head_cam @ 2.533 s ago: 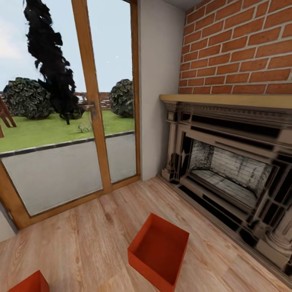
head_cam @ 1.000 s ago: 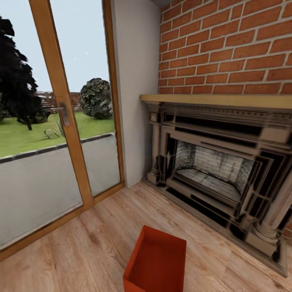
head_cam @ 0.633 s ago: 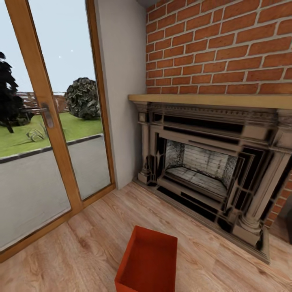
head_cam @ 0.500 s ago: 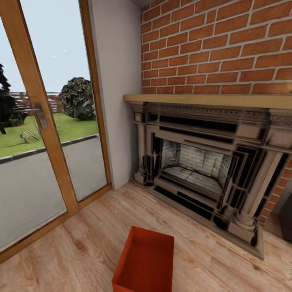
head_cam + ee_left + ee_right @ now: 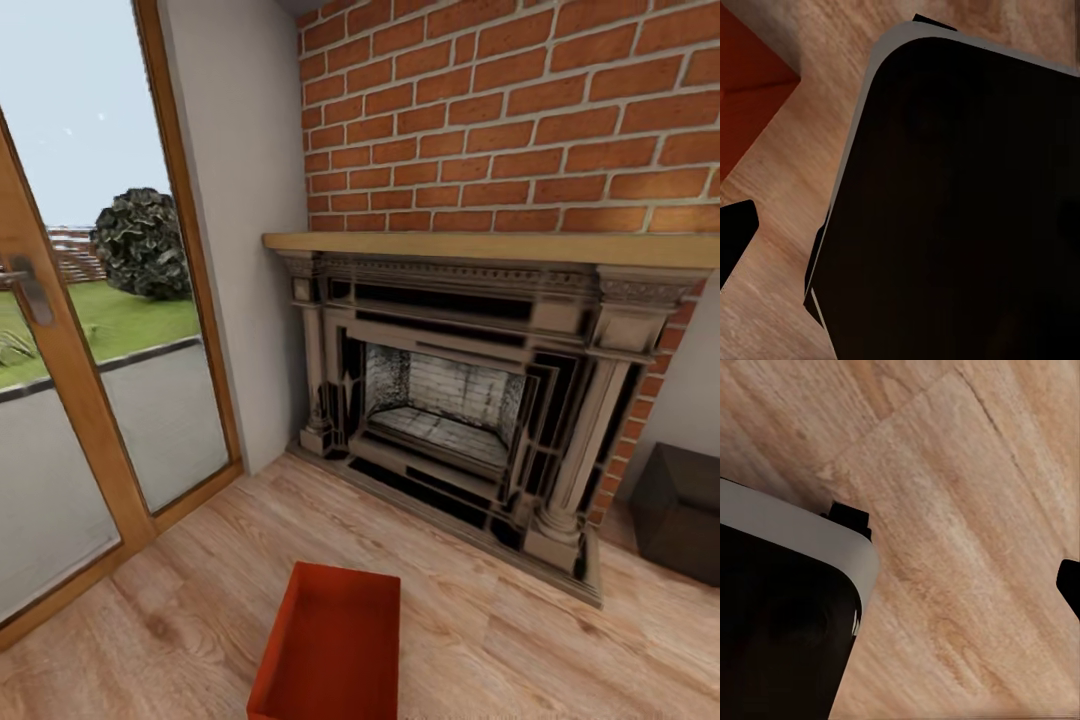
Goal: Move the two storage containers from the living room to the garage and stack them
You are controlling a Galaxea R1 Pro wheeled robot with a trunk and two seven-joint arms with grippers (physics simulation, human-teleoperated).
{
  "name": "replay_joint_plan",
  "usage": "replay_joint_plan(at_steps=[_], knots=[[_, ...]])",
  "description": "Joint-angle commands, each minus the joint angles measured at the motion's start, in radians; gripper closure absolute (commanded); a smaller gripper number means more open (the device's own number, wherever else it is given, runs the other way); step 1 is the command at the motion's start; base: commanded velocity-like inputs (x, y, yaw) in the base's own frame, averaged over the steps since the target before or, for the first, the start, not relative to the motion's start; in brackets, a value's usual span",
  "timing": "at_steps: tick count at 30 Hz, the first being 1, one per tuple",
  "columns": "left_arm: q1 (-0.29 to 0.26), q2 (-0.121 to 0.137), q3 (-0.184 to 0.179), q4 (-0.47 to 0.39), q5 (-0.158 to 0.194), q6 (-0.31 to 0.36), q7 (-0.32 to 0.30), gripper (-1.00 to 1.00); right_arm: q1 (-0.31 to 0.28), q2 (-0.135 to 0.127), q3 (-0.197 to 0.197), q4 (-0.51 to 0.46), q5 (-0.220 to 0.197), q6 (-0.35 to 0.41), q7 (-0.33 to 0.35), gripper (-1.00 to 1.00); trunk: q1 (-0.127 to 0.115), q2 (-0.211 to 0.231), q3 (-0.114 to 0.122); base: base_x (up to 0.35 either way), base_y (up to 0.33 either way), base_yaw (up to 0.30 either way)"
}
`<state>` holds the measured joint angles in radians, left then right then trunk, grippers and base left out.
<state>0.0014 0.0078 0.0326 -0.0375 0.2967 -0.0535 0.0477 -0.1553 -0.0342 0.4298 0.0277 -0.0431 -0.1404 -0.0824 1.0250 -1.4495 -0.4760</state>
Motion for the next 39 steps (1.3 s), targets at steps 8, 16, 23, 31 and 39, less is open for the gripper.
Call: replay_joint_plan(at_steps=[8, 16, 23, 31, 39], knots=[[0.000, 0.000, 0.003, -0.001, 0.002, -0.002, 0.001, -1.00, -0.001, 0.000, 0.007, 0.003, -0.004, -0.005, -0.002, -1.00, 0.000, -0.001, -0.001, 0.000, 0.000, -0.241], [0.000, 0.001, 0.003, -0.001, 0.002, -0.002, 0.001, -1.00, -0.001, 0.000, 0.007, 0.003, -0.004, -0.005, -0.002, -1.00, 0.000, -0.001, -0.001, 0.000, 0.000, -0.193], [0.000, 0.003, 0.004, -0.001, 0.002, -0.002, 0.001, -1.00, -0.001, 0.000, 0.007, 0.003, -0.004, -0.005, -0.002, -1.00, 0.000, -0.001, -0.001, 0.045, 0.007, -0.022], [0.000, 0.004, 0.004, -0.001, 0.002, -0.002, 0.001, -1.00, -0.001, 0.000, 0.007, 0.003, -0.004, -0.005, -0.002, -1.00, 0.000, -0.001, -0.001, 0.270, 0.124, -0.001], [0.000, 0.004, 0.004, -0.001, 0.002, -0.002, 0.001, -1.00, -0.001, 0.000, 0.007, 0.003, -0.004, -0.005, -0.002, -1.00, 0.000, -0.001, -0.001, 0.091, 0.045, 0.000]])
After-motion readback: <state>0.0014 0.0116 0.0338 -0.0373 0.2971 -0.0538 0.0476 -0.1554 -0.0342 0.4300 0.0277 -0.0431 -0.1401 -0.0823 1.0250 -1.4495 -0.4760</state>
